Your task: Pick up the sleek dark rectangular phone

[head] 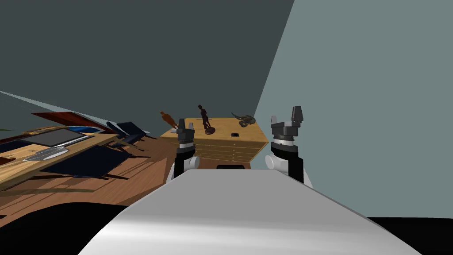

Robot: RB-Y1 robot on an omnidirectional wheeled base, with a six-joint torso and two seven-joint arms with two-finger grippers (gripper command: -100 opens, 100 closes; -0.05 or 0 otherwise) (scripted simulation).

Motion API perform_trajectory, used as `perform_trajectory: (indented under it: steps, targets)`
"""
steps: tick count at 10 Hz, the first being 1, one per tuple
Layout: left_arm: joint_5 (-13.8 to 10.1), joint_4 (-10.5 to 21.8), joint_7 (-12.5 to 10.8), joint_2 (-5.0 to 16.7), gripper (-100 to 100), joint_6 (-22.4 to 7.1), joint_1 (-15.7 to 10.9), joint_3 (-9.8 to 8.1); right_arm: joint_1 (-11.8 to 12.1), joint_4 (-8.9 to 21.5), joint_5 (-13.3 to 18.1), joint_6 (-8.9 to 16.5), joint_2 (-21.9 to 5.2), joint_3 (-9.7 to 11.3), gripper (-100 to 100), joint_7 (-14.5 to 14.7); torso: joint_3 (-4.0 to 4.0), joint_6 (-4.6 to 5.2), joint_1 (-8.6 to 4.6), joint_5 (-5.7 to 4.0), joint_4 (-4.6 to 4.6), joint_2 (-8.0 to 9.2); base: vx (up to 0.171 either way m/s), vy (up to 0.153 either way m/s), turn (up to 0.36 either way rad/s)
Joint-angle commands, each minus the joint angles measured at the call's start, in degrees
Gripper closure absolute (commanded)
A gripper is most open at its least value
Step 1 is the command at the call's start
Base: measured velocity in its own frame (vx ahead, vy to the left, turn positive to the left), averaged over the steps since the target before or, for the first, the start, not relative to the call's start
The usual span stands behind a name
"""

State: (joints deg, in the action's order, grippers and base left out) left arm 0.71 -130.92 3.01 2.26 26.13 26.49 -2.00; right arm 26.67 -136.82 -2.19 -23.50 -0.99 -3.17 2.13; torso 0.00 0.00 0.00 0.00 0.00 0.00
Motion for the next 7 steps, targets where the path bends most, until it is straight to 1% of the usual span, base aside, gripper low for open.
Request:
perform_trajectory:
  steps: [1,3,4,5,6,7]
  targets:
    - [0.0,0.0,0.0,0.0,0,0.0,0.0,0.0,0.25,0.47,0.38,-0.51,-2.16,0.13,-100,0.06,0.0,0.0,0.0,0.0,0.0,0.0,-0.05,0.021,0.037]
    - [0.0,0.0,0.0,-0.01,0,0.0,-0.01,0.01,0.82,1.62,1.29,-1.66,-5.71,0.48,-100,0.22,0.19,-0.01,0.16,0.03,0.07,0.34,-0.114,0.065,0.073]
    - [0.0,0.0,0.0,-0.01,0,0.0,-0.02,0.01,1.21,2.43,1.93,-2.44,-7.43,0.74,-100,0.34,0.25,-0.01,0.26,0.06,0.09,0.43,-0.156,0.079,0.113]
    - [0.0,0.0,0.0,-0.01,0,0.0,-0.02,0.01,1.21,2.43,1.93,-2.44,-8.05,0.74,-100,0.34,0.32,-0.02,0.28,0.07,0.12,0.56,-0.108,0.056,0.031]
    - [0.0,0.0,0.0,-0.01,0,0.0,-0.01,0.01,1.65,3.41,2.7,-3.33,-10.29,1.07,-100,0.5,0.28,0.01,0.21,0.05,0.11,0.47,-0.094,0.082,0.093]
    - [0.0,0.0,0.0,-0.01,0,0.0,-0.02,0.01,2.13,4.55,3.58,-4.3,-12.0,1.45,-100,0.68,0.24,-0.02,0.28,0.06,0.09,0.42,-0.158,0.13,0.15]
